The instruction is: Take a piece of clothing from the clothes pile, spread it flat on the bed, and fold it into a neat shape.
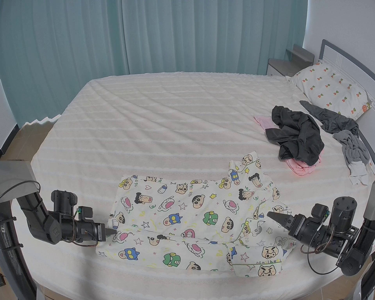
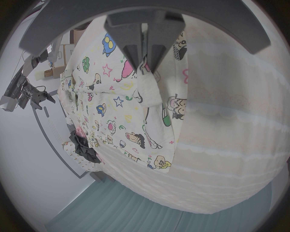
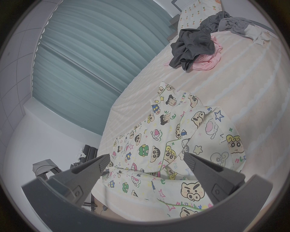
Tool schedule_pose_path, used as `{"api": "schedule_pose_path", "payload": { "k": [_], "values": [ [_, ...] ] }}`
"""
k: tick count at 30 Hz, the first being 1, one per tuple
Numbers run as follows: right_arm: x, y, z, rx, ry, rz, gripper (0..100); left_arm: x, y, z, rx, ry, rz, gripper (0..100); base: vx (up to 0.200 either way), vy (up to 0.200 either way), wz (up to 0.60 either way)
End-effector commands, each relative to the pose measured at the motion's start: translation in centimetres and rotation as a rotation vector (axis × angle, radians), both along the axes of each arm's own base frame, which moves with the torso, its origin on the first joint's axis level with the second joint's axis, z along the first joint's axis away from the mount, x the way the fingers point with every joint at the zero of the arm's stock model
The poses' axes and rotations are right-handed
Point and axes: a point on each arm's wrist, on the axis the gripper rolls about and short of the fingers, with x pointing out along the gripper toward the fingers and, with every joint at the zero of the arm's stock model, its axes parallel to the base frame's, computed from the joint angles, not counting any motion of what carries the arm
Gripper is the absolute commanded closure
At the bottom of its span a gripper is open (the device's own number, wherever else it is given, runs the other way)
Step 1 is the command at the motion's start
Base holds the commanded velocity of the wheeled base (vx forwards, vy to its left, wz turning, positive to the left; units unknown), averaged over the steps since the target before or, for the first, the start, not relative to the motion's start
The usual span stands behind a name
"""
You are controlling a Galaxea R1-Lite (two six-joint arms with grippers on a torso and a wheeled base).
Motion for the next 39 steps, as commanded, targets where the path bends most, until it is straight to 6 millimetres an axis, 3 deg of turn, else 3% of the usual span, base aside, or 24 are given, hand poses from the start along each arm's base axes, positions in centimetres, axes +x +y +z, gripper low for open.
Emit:
{"api": "schedule_pose_path", "payload": {
  "k": [1, 6, 7, 15, 26, 31, 39],
  "values": [
    [0.1, 0.0, 0.0, 0.002, -0.006, 0.001, 0, -0.2, 0.0, 0.8, -0.001, -0.022, 0.002, 100, 0.000, 0.000, 0.00],
    [0.1, 0.0, 0.0, 0.002, -0.006, 0.001, 0, -0.1, 0.1, 0.1, 0.033, -0.003, 0.032, 100, 0.000, 0.000, 0.00],
    [0.0, 0.0, -0.1, 0.000, -0.002, 0.001, 0, 0.0, 0.2, -0.2, 0.049, 0.004, 0.044, 0, 0.000, 0.000, 0.00],
    [-0.1, 0.0, -0.1, -0.001, 0.001, 0.001, 0, 0.3, 0.2, -0.2, 0.046, -0.006, 0.052, 0, 0.000, 0.000, 0.00],
    [-0.1, 0.0, -0.1, 0.001, 0.001, 0.005, 0, -0.9, -0.6, 1.5, 0.008, -0.020, 0.050, 0, 0.000, 0.000, 0.00],
    [-0.1, 0.0, -0.1, 0.001, 0.000, 0.005, 0, -1.9, -0.7, 1.7, -0.015, -0.009, 0.027, 0, 0.000, 0.000, 0.00],
    [-0.1, 0.0, -0.1, 0.001, 0.001, 0.005, 0, -2.0, -0.6, 1.6, -0.027, -0.004, 0.019, 0, 0.000, 0.000, 0.00]
  ]
}}
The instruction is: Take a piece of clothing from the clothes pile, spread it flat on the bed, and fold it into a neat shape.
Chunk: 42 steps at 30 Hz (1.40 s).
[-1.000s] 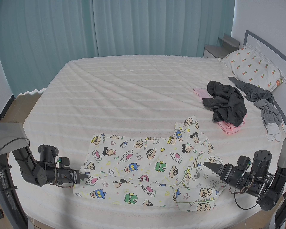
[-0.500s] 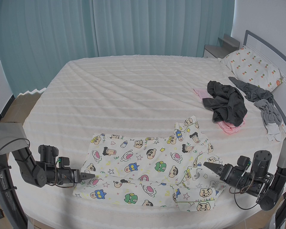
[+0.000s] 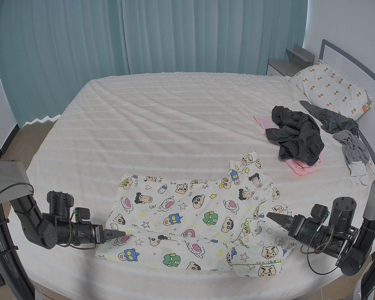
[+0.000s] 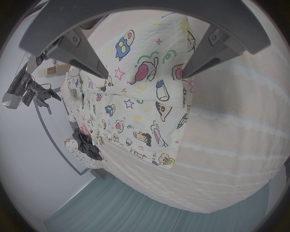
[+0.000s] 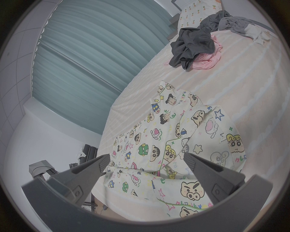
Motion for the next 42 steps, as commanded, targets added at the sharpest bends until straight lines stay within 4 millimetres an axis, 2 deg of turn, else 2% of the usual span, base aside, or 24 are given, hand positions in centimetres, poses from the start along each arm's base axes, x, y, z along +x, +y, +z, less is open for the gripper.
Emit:
{"api": "schedule_pose_path", "payload": {
  "k": [1, 10, 14, 15, 24, 29, 42],
  "values": [
    [-0.1, 0.0, 0.0, 0.001, -0.005, 0.001, 0, 0.2, 0.1, 0.0, -0.001, -0.006, 0.004, 0, 0.000, 0.000, 0.00],
    [-0.1, 0.0, -0.1, -0.001, 0.001, 0.001, 0, 1.0, 0.3, -1.2, -0.009, 0.026, 0.005, 0, 0.000, 0.000, 0.00],
    [-0.1, 0.0, -0.1, -0.001, 0.003, 0.001, 0, 1.0, 0.2, -1.0, -0.065, 0.035, -0.007, 0, 0.000, 0.000, 0.00],
    [-0.1, 0.0, -0.1, -0.001, 0.003, 0.001, 0, 1.0, 0.2, -1.0, -0.073, 0.039, -0.005, 100, 0.000, 0.000, 0.00],
    [0.0, 0.0, -0.2, -0.002, 0.006, 0.001, 0, 0.8, 1.0, -0.8, -0.071, 0.034, 0.024, 100, 0.000, 0.000, 0.00],
    [0.0, 0.0, -0.2, -0.003, 0.007, 0.001, 0, 0.5, 1.6, 0.2, -0.068, 0.003, 0.047, 100, 0.000, 0.000, 0.00],
    [0.0, 0.0, -0.3, -0.004, 0.008, -0.001, 0, -0.6, 1.7, 1.4, -0.064, -0.022, 0.053, 100, 0.000, 0.000, 0.00]
  ]
}}
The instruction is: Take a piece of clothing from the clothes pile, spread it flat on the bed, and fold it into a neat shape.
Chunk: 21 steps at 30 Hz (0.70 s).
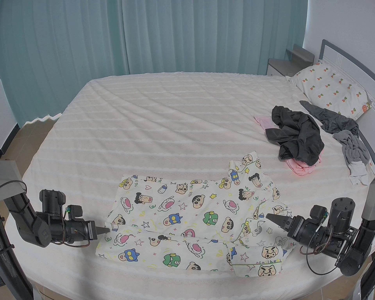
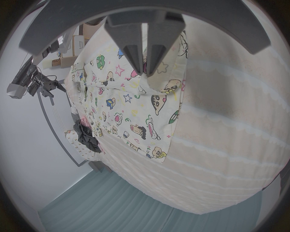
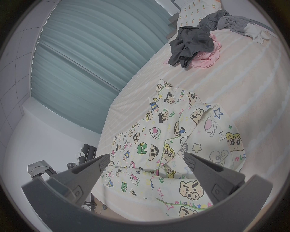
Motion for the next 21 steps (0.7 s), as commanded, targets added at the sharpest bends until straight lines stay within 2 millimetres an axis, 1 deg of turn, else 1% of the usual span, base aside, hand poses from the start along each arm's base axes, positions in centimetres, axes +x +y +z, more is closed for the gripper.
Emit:
{"api": "schedule_pose_path", "payload": {
  "k": [1, 5, 8, 11, 17, 21],
  "values": [
    [-0.1, 0.0, 0.0, 0.002, -0.006, 0.000, 0, -0.3, 0.1, 0.8, 0.001, -0.023, 0.005, 100, 0.000, 0.000, 0.00],
    [-0.1, 0.0, 0.0, 0.001, -0.004, 0.000, 0, -0.6, 0.6, 1.0, 0.001, -0.021, 0.027, 100, 0.000, 0.000, 0.00],
    [-0.1, 0.0, 0.0, 0.001, -0.002, 0.001, 0, -1.4, 0.6, 0.7, -0.003, 0.004, 0.030, 100, 0.000, 0.000, 0.00],
    [-0.1, 0.0, 0.0, 0.001, -0.004, 0.000, 0, -1.9, 0.7, 1.3, -0.010, -0.008, 0.036, 100, 0.000, 0.000, 0.00],
    [-0.1, 0.0, 0.0, 0.001, -0.004, 0.000, 0, -2.4, 0.7, 1.5, -0.014, 0.013, 0.038, 100, 0.000, 0.000, 0.00],
    [-0.1, 0.0, 0.0, 0.001, -0.003, 0.000, 0, -3.2, 0.5, 2.2, -0.021, 0.076, 0.038, 100, 0.000, 0.000, 0.00]
  ]
}}
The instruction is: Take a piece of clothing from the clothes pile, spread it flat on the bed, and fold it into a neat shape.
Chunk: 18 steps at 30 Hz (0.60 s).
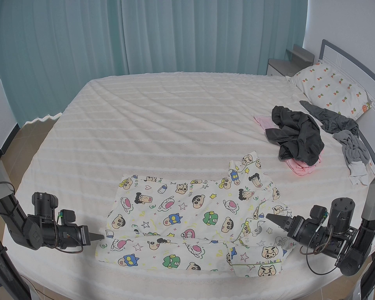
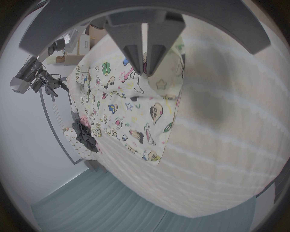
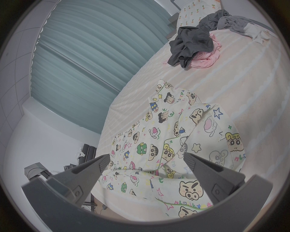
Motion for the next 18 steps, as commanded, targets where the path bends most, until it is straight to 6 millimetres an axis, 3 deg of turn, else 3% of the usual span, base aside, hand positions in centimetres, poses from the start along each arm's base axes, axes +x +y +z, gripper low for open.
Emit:
{"api": "schedule_pose_path", "payload": {
  "k": [1, 15, 18],
  "values": [
    [-0.1, 0.0, 0.0, 0.002, -0.003, 0.001, 0, -0.6, -0.1, 1.4, -0.002, 0.024, 0.003, 100, 0.000, 0.000, 0.00],
    [-0.1, 0.0, -0.2, -0.003, 0.008, 0.001, 0, 0.1, 0.1, 2.5, 0.018, 0.171, 0.034, 100, 0.000, 0.000, 0.00],
    [-0.1, 0.0, -0.3, -0.003, 0.009, 0.001, 0, 1.3, 0.3, 3.3, 0.014, 0.243, 0.038, 100, 0.000, 0.000, 0.00]
  ]
}}
